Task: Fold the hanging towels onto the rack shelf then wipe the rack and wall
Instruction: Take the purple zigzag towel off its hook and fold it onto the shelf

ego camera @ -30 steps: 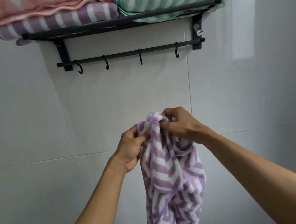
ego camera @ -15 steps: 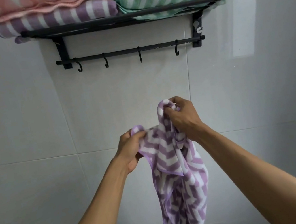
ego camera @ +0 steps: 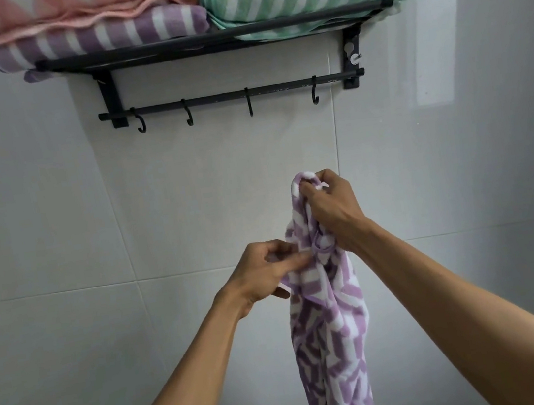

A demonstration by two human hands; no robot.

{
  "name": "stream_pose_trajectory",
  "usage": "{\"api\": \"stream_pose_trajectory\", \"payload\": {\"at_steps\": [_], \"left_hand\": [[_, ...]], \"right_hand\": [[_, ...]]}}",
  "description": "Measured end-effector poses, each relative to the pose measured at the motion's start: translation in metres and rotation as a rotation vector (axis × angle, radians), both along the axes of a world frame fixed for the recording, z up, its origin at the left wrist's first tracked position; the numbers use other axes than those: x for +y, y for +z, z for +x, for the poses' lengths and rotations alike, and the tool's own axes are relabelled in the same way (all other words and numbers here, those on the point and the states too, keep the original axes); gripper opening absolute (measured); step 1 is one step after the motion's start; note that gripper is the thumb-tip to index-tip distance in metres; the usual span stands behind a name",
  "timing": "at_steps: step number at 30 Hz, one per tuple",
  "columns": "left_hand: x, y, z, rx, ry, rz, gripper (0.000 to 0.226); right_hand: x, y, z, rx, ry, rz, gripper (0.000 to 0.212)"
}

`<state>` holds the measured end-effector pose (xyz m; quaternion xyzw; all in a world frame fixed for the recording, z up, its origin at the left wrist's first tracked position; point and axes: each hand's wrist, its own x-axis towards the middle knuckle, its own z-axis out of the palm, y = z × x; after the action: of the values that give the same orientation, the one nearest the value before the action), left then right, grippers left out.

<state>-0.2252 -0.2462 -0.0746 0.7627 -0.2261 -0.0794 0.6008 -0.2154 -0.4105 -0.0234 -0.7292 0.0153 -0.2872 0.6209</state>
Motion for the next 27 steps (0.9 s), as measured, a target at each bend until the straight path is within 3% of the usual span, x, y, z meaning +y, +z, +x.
{"api": "stream_pose_trajectory", "payload": {"at_steps": [2, 4, 7, 9, 13, 15, 17, 18, 21, 23, 27], "left_hand": [[-0.002, -0.003, 0.009, -0.054, 0.124, -0.020, 0.021], [0.007, -0.004, 0.022, -0.091, 0.295, -0.157, 0.010], [0.023, 0.001, 0.032, -0.138, 0.389, -0.263, 0.006], [0.019, 0.006, 0.029, -0.157, 0.379, -0.280, 0.007], [-0.005, 0.010, 0.022, -0.154, 0.347, -0.320, 0.007], [-0.004, 0.009, 0.024, -0.161, 0.356, -0.340, 0.013], [0.006, 0.009, 0.026, -0.115, 0.354, -0.408, 0.016], [0.012, 0.009, 0.029, -0.081, 0.354, -0.435, 0.021], [0.029, 0.008, 0.032, -0.001, 0.327, -0.502, 0.038], [0.033, 0.007, 0.033, -0.005, 0.326, -0.529, 0.043], [0.027, 0.009, 0.030, -0.063, 0.325, -0.499, 0.046]], "right_hand": [[-0.008, 0.004, -0.006, 0.008, 0.027, -0.013, 0.011], [-0.027, 0.008, -0.012, 0.035, 0.086, -0.064, 0.008], [-0.054, 0.010, -0.022, 0.205, 0.218, -0.303, 0.005], [-0.053, 0.009, -0.027, 0.302, 0.269, -0.387, 0.015], [-0.017, 0.001, -0.033, 0.385, 0.358, -0.468, 0.064], [-0.003, -0.008, -0.028, 0.275, 0.315, -0.552, 0.050], [0.001, -0.009, -0.024, 0.191, 0.298, -0.505, 0.016], [0.001, -0.007, -0.023, 0.180, 0.310, -0.428, 0.012], [-0.003, -0.002, -0.023, 0.232, 0.425, -0.144, 0.024], [-0.002, 0.000, -0.025, 0.299, 0.514, -0.118, 0.019], [0.017, -0.003, -0.020, 0.320, 0.439, -0.473, 0.059]]}}
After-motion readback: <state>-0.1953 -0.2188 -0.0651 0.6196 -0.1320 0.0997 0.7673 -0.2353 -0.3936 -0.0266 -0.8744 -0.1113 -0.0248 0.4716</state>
